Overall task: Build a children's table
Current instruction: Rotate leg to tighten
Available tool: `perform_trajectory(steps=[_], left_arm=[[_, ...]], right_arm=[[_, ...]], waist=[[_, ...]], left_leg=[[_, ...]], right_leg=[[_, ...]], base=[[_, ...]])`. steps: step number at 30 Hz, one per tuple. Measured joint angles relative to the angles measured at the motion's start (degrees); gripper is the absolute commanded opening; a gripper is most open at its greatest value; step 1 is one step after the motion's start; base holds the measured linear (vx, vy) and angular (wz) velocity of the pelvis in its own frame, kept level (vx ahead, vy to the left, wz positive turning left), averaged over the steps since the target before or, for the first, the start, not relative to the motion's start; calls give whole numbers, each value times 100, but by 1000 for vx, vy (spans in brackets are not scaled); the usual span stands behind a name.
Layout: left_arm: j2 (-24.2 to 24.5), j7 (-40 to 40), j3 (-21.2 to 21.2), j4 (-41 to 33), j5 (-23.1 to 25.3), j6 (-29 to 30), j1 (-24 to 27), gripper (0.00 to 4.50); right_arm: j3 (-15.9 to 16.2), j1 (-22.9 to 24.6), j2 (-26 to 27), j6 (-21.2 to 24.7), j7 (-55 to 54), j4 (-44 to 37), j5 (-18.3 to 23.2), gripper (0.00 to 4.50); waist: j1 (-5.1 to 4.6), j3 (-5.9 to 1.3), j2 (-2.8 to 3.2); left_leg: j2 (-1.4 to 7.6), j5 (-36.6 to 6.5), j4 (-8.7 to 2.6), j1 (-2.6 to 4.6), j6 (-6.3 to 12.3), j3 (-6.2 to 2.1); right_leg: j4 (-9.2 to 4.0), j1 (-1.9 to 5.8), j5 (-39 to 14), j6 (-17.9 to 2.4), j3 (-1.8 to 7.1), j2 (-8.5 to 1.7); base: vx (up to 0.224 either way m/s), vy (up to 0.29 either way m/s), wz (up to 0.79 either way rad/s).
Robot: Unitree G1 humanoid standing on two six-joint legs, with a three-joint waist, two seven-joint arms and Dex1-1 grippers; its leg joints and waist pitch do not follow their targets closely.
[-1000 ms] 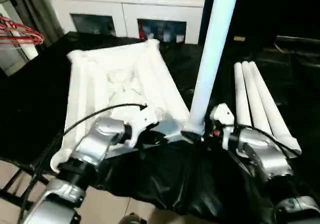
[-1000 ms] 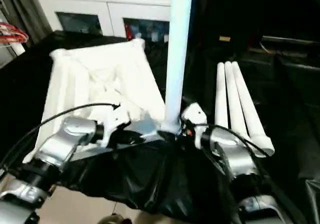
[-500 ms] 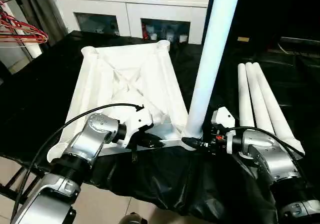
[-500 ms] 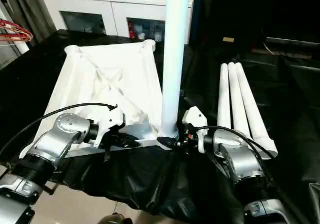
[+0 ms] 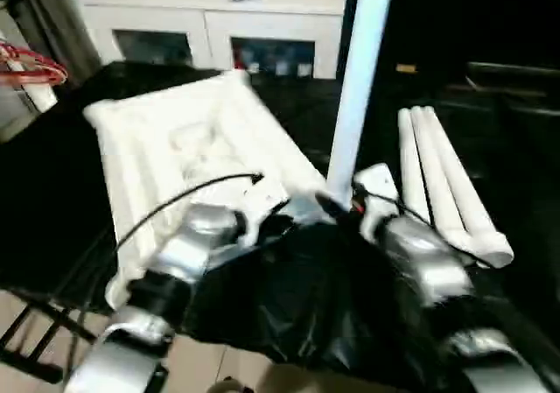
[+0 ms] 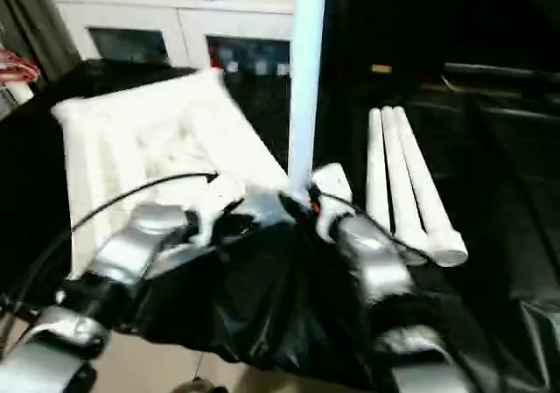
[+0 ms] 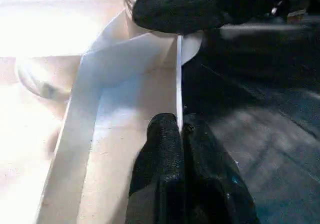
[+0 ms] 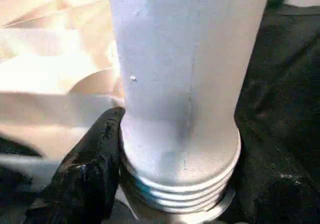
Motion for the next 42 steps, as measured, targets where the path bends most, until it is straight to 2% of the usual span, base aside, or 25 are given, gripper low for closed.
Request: perform_trajectory(steps=[2,5,10,14,18,21,27,29,31,33,42], left_arm=[[-103,208,8,-28,60,55,0,0],[-178,295,-27,-166,70,169,33,0],[-173,203,-102,-416,91,218,136,0],[-17,-187,-152,-498,4,199,179,0],[394,-859,-255,-686,-218,-12,309,0],[710,-1425,-322,-739,-342,-215,359,0],[1165,-2266,-424,-747,-509,-472,358,0],[1292,-2472,-444,-747,-528,-503,340,0],[1381,-2658,-471,-734,-545,-553,326,0],[1427,-2764,-494,-715,-574,-612,323,0],[1450,-2871,-527,-666,-586,-697,321,0]], right_arm=[[-75,-132,152,-140,-378,226,-87,340],[-213,-186,271,-323,-523,378,-25,347],[-255,-186,224,-475,-312,393,28,403],[-68,-94,-15,-526,228,316,23,403],[215,262,-555,-540,1548,-180,104,403],[426,564,-982,-342,2597,-734,346,403],[715,852,-1410,-34,3689,-1413,617,403],[801,881,-1461,24,3917,-1518,689,376],[843,929,-1513,113,4087,-1649,711,376],[875,969,-1559,184,4185,-1749,727,350],[922,1013,-1596,369,4220,-1899,730,282]], waist=[[-2,-2,2],[20,-6,11],[57,-15,26],[65,-14,27],[71,-10,25],[114,-6,21],[165,-3,16],[181,-4,16],[206,-4,16],[219,-3,15],[228,-4,15]], left_leg=[[0,0,-1,-3,0,0],[-1,0,-2,-12,0,0],[-4,3,-1,-30,28,7],[-4,3,-1,-32,28,6],[-3,-1,0,-35,21,6],[-1,2,6,-36,26,6],[1,2,15,-36,26,6],[2,2,14,-35,25,6],[2,2,15,-36,25,6],[2,2,16,-37,25,7],[2,2,16,-37,25,7]], right_leg=[[-1,-1,7,-10,-1,0],[-12,-1,-1,2,0,0],[-28,-6,-16,11,1,-5],[-27,-8,-17,11,0,-5],[-26,-9,-16,12,-1,-5],[-22,-8,-16,12,-2,-5],[-16,-7,-14,12,-1,-5],[-12,-8,-14,13,-1,-4],[-14,-7,-14,13,-1,-5],[-15,-6,-14,13,0,-5],[-13,-6,-14,13,-1,-5]], base=[[0,0,0],[0,0,0],[0,0,0],[0,0,0],[0,0,0],[0,0,0],[0,0,0],[0,0,0],[0,0,0],[0,0,0],[0,0,0]])
